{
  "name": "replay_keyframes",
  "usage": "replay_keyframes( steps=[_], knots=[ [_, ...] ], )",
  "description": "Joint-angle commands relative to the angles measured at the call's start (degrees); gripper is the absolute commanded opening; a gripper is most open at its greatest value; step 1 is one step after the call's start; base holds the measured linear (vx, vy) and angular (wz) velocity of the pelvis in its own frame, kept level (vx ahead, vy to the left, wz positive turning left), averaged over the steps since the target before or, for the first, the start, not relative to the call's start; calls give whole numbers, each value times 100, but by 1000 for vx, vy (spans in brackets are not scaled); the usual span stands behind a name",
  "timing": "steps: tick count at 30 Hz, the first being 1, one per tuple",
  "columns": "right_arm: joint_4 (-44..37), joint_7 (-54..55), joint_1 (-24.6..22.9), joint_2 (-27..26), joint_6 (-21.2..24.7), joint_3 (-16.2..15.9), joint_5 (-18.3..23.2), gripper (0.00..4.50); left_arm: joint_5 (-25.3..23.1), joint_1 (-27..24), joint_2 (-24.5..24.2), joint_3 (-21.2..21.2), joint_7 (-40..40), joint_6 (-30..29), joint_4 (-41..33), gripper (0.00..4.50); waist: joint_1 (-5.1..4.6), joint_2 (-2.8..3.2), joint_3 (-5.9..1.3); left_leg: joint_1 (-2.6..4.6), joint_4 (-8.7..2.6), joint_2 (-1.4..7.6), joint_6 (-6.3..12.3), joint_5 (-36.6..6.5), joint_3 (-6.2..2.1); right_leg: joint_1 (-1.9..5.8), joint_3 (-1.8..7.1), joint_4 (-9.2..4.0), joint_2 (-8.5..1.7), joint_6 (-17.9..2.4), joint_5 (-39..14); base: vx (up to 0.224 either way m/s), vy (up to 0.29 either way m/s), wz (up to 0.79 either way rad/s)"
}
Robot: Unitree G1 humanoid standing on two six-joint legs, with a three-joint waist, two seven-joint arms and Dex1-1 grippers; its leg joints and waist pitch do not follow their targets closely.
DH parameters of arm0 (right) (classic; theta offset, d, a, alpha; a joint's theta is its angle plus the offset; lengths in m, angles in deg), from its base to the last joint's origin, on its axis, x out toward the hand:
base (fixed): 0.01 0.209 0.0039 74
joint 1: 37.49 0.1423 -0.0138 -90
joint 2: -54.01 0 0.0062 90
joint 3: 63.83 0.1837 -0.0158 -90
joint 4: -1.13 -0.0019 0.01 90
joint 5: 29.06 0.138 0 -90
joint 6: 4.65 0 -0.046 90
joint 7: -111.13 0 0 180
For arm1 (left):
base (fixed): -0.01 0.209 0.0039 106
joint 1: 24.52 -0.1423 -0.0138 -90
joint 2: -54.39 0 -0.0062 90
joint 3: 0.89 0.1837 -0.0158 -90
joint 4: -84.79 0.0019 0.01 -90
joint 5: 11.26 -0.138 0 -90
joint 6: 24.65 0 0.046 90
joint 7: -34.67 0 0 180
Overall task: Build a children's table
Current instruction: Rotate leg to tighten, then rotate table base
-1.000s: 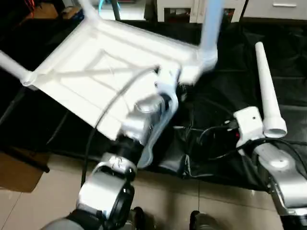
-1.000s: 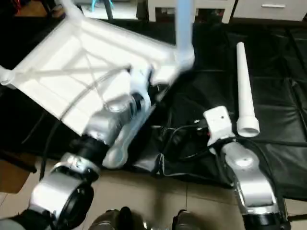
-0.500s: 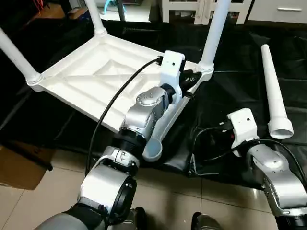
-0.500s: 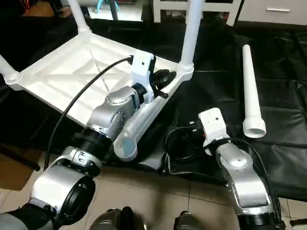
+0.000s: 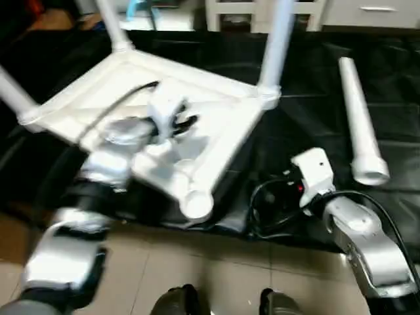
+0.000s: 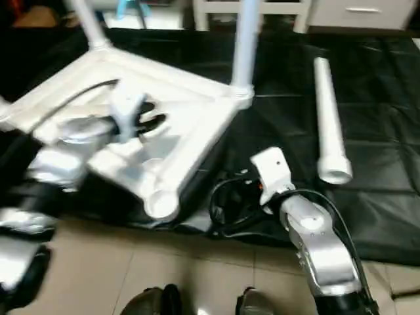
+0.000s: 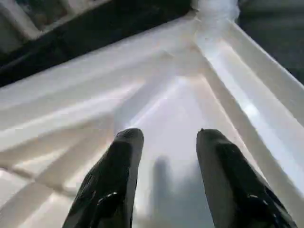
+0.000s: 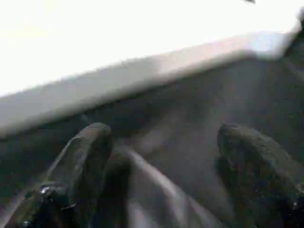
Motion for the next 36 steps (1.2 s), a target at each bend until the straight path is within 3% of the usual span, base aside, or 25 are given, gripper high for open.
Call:
replay_keyframes(
  steps=[1,2,3,4,5,6,7,10,11,12,15,17,21,22,27,31,34,35,36],
  knots=[
    [120,-92,184,-36,-83,-79,-14,397,444,-298,-562,-94,1055,-245,-782,210,12,-137,-518,318,-405,269,476,-1001,-149,240,119,-286,-148,-1435,-838,0,0,0],
    [120,-92,184,-36,-83,-79,-14,397,444,-298,-562,-94,1055,-245,-782,210,4,-115,-530,301,-410,271,449,-921,-156,252,123,-244,-158,-1453,-739,0,0,0],
    [204,-136,280,-35,-87,-103,-32,397,613,-450,-829,-136,1394,-347,-1030,210,5,-74,-509,374,-422,258,323,-1055,-118,179,124,-249,-105,-1435,-655,0,0,0],
    [322,-220,399,4,-102,-159,-93,397,689,-645,-1211,-97,1696,-497,-1261,210,3,-106,-510,332,-433,245,269,-1064,-122,217,128,-218,-119,-1452,-592,0,0,0],
    [412,-282,484,28,-108,-198,-125,397,608,-777,-1490,-17,1859,-462,-1322,210,-4,-98,-489,328,-450,241,240,-1137,-105,209,134,-236,-115,-1421,-646,0,0,0],
    [504,-341,576,57,-107,-244,-160,397,537,-893,-1736,13,1984,-523,-1369,210,-14,-129,-488,331,-449,233,221,-1197,-101,209,138,-246,-119,-1397,-689,0,0,0],
    [624,-406,712,94,-122,-314,-221,397,422,-1024,-2041,18,2140,-530,-1357,210,-20,-120,-471,345,-462,227,108,-1372,-93,198,153,-254,-130,-1323,-881,0,0,0],
    [749,-436,835,115,-47,-366,-248,397,289,-1101,-2246,4,2271,-629,-1402,210,-7,-122,-459,385,-482,237,-64,-1607,-81,178,190,-284,-153,-1271,-1120,0,0,0],
    [821,-428,888,131,-80,-391,-287,397,271,-1138,-2354,19,2346,-698,-1477,210,2,-148,-462,387,-485,241,-86,-1585,-81,179,192,-288,-155,-1268,-1106,0,0,0],
    [883,-407,936,133,-61,-389,-301,397,282,-1170,-2466,30,2444,-798,-1541,210,9,-127,-463,373,-493,243,-124,-1577,-94,185,194,-270,-161,-1255,-1086,0,0,0],
    [1002,-423,1013,165,-82,-389,-340,397,388,-1345,-2807,191,2867,-1050,-1844,210,-7,-142,-449,344,-516,235,-190,-1617,-108,201,189,-255,-152,-1220,-1046,0,0,0],
    [1115,-450,1067,169,-98,-390,-393,397,520,-1515,-2903,300,3048,-1182,-2139,210,-12,-142,-449,366,-504,230,-205,-1626,-94,185,196,-259,-147,-1264,-958,0,0,0],
    [1312,-412,1168,189,-123,-414,-511,397,639,-1797,-2727,528,3146,-1440,-2622,210,-4,-108,-452,347,-477,223,-152,-1451,-85,209,193,-234,-146,-1381,-674,0,0,0],
    [1354,-388,1202,189,-118,-415,-527,397,676,-1883,-2665,603,3174,-1573,-2784,210,-5,-127,-464,345,-463,218,-114,-1373,-78,228,194,-225,-145,-1416,-569,0,0,0],
    [1396,-196,1362,117,-175,-286,-550,397,763,-2133,-2179,920,2928,-1874,-3388,210,-40,-135,-431,325,-464,223,-42,-1459,-81,249,199,-264,-146,-1426,-736,0,0,0],
    [1093,-3,1305,158,-114,44,-526,397,580,-2133,-1502,1122,2331,-1805,-3204,210,-42,-188,-424,312,-461,221,-18,-1496,-92,260,210,-288,-143,-1311,-970,0,0,0],
    [911,63,1210,248,-62,208,-517,397,472,-2159,-1359,1229,2230,-1668,-3113,210,-57,-196,-415,313,-466,218,4,-1492,-96,249,207,-311,-130,-1211,-1068,0,0,0],
    [666,168,1076,394,20,472,-498,397,332,-2103,-1006,1224,1793,-1427,-2825,210,-58,-155,-407,322,-464,216,-3,-1507,-98,234,205,-310,-127,-1206,-1080,0,0,0],
    [568,214,1020,447,59,594,-485,397,279,-2054,-843,1195,1576,-1341,-2669,210,-50,-172,-399,359,-456,224,-17,-1587,-80,213,211,-349,-104,-1170,-1089,0,0,0]
  ],
)
